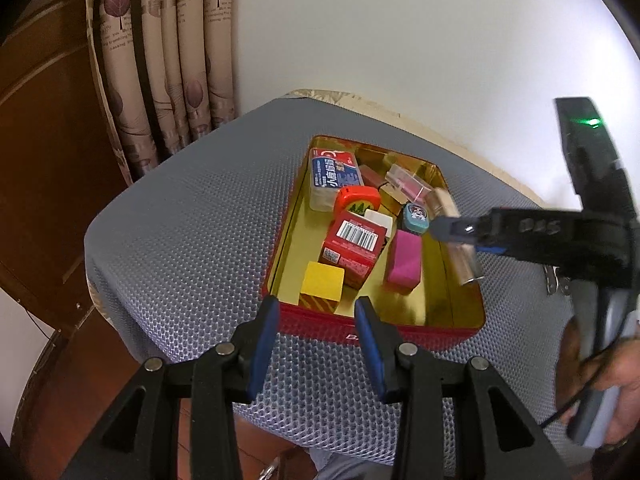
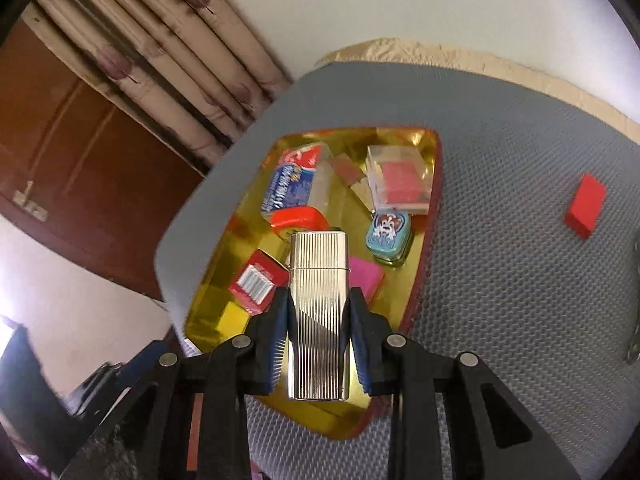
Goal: Organize rigid objects
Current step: 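Lower the gold tube into the tin and open the right gripper, then grasp the red block with the left gripper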
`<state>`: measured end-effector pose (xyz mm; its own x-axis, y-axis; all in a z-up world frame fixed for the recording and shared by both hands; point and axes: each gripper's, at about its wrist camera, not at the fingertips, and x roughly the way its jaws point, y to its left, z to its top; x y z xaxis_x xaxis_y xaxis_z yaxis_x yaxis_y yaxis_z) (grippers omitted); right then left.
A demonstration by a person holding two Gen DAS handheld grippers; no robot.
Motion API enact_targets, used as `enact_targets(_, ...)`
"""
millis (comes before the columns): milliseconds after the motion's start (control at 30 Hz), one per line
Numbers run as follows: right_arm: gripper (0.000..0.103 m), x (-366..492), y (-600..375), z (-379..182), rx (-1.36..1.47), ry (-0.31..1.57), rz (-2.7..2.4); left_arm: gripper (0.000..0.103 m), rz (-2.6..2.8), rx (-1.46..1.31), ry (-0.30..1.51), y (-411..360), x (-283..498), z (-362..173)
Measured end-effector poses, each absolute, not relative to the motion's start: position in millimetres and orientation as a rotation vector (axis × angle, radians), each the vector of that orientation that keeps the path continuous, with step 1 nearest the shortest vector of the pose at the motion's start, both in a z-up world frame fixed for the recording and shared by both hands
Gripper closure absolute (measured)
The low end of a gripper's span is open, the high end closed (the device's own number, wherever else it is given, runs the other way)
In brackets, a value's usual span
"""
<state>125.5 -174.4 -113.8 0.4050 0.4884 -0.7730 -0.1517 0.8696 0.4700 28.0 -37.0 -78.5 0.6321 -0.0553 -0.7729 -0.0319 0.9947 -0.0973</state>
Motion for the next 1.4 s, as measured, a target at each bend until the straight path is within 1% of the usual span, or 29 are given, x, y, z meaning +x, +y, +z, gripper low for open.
enact_targets(100,0.076,126,-174,-123,0.356,1.101,0.385,0.063,-0.016,-0.111,0.898,-35,30,-80)
enact_targets(233,0.073,127,-175,-128,0.355,1.094,0.371,0.063,-0.02,-0.118,0.91,-36,31,-82)
enact_targets(400,0.073,115,-183,-113,0.315,1.011,0.335,0.063,-0.015,-0.114,0.909,-35,32,-82)
enact_targets(500,0.072,86,-227,-108,0.39,0.918,0.268,0.063,-0.018,-0.108,0.914,-37,32,-83)
enact_targets(633,0.061,25,-298,-120,0.327,0.818,0.017,0.063,-0.022,-0.103,0.916,-38,31,-83)
enact_targets(733,0.053,-20,-356,-138,0.21,0.828,-0.219,0.063,-0.028,-0.097,0.918,-40,30,-84)
enact_targets(833,0.051,-55,-414,-156,0.123,0.87,-0.412,0.063,-0.039,-0.076,0.904,-45,27,-81)
enact_targets(900,0.051,-71,-446,-162,0.117,0.886,-0.486,0.063,-0.071,-0.062,0.896,-52,24,-79)
enact_targets(967,0.043,-83,-473,-168,0.126,0.887,-0.551,0.063,-0.124,-0.027,0.887,-66,19,-73)
enact_targets(1000,0.036,-88,-484,-171,0.14,0.886,-0.568,0.063,-0.15,-0.008,0.885,-74,17,-70)
enact_targets(1033,0.033,-93,-496,-176,0.18,0.883,-0.577,0.063,-0.185,0.016,0.884,-84,16,-67)
enact_targets(1100,0.031,-94,-513,-183,0.295,0.896,-0.551,0.063,-0.285,0.065,0.899,-109,18,-60)
enact_targets(1233,0.027,-99,-529,-183,0.389,0.866,-0.478,0.063,-0.465,0.141,0.931,-167,42,-43)
enact_targets(1267,0.027,-102,-531,-182,0.404,0.853,-0.462,0.06,-0.497,0.167,0.939,-185,54,-41)
enact_targets(1400,0.026,-112,-539,-174,0.481,0.792,-0.411,0.059,-0.574,0.234,0.974,-247,111,-43)
